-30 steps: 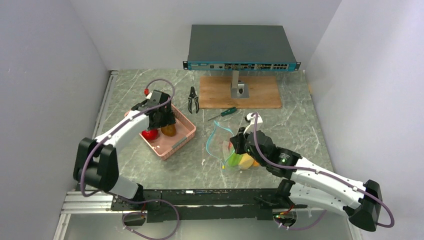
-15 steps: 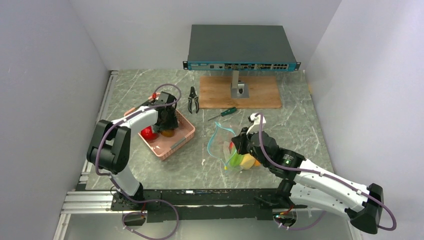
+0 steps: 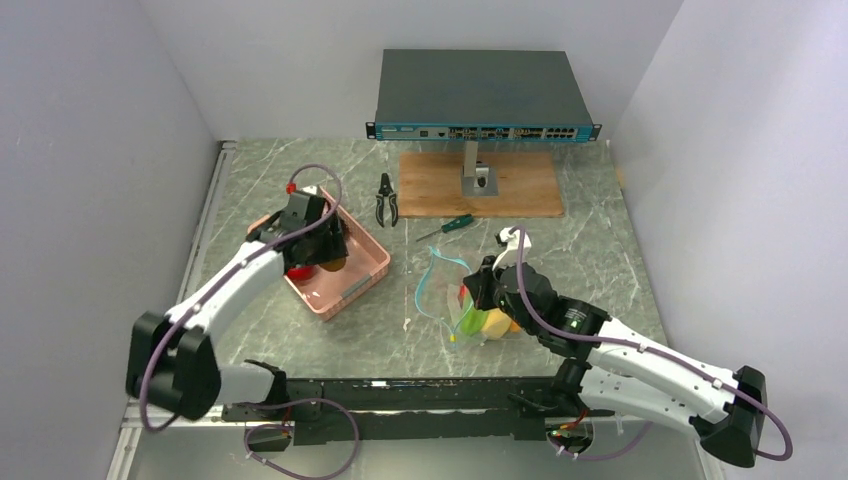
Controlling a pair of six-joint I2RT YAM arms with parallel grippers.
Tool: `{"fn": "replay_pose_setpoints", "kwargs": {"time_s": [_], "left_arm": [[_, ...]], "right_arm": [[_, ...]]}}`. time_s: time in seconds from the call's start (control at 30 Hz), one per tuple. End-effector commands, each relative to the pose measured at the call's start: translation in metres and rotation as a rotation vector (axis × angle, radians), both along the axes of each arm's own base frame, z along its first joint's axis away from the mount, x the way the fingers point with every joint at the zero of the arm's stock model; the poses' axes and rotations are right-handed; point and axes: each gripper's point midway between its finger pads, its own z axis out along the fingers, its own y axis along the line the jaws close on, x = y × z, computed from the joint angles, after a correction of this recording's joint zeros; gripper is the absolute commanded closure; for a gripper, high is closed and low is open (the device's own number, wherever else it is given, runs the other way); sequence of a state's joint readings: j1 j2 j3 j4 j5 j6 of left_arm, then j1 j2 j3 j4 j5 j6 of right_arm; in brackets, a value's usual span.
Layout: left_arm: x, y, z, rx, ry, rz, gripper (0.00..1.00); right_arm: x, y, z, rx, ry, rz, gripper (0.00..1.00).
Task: Place the food in the zip-top bag and seal the zipper
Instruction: Pick up the fake vegetable from the bin, then place the fake vegetable in the zipper food storage bag.
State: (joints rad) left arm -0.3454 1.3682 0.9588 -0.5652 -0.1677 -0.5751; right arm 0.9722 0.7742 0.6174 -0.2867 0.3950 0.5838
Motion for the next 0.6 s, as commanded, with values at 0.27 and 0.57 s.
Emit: {"fn": "replay_pose_setpoints", "kwargs": {"time_s": [0.27,0.57], "left_arm": [[-0.077,-0.081,0.075,-0.542,-0.18,-0.406,0.66],[-0.121,-0.147,0.104,-0.72,-0.212,-0.655,0.71]], "right_arm": [[0.011,0.02,0.013,0.018,-0.033,0.023,1.0],[0.016,0.036,0.016,0.04,-0.029,0.048,1.0]]}}
